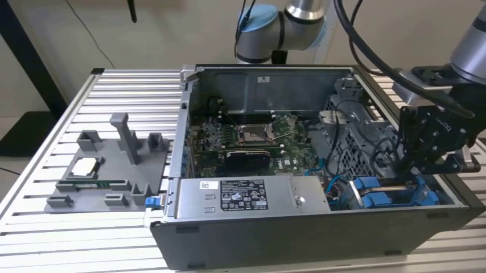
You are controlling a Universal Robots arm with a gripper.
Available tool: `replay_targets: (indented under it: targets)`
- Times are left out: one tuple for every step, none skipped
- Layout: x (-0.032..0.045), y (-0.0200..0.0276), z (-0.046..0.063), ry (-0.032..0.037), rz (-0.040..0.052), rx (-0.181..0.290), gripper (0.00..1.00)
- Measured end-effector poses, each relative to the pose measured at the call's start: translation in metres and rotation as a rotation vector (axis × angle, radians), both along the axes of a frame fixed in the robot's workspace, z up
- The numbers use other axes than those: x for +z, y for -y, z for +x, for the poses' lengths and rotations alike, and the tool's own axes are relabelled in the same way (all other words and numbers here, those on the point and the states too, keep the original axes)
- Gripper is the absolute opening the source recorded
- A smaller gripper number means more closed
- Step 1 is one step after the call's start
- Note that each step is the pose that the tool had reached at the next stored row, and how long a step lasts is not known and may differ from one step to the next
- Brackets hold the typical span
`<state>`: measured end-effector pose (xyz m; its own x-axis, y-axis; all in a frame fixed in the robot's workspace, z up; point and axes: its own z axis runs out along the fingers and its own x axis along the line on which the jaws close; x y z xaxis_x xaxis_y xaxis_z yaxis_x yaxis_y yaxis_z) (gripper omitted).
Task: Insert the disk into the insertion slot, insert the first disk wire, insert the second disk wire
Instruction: 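Insert the first disk wire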
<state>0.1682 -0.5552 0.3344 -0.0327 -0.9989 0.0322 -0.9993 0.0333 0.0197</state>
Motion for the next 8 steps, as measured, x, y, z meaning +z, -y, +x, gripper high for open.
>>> replay_targets:
  targets:
    - [-0.0014, 0.0000, 0.0000, 0.0000, -0.0007, -0.001, 0.19]
    - [-0.0032, 0.0000, 0.0001, 0.0000, -0.0001, -0.002, 0.19]
    - [-0.0048, -0.0001, 0.0001, -0.0001, 0.0010, -0.002, 0.19]
    - [-0.0055, -0.0001, 0.0001, -0.0002, 0.0017, -0.002, 0.20]
    - [-0.0058, -0.0002, 0.0001, 0.0000, 0.0027, -0.002, 0.20]
    - [-0.0059, 0.0000, 0.0001, -0.0004, 0.0021, -0.002, 0.26]
    - [-0.0051, -0.0001, 0.0001, -0.0011, 0.0020, -0.002, 0.26]
    - [-0.0036, 0.0000, 0.0001, -0.0023, 0.0016, -0.002, 0.26]
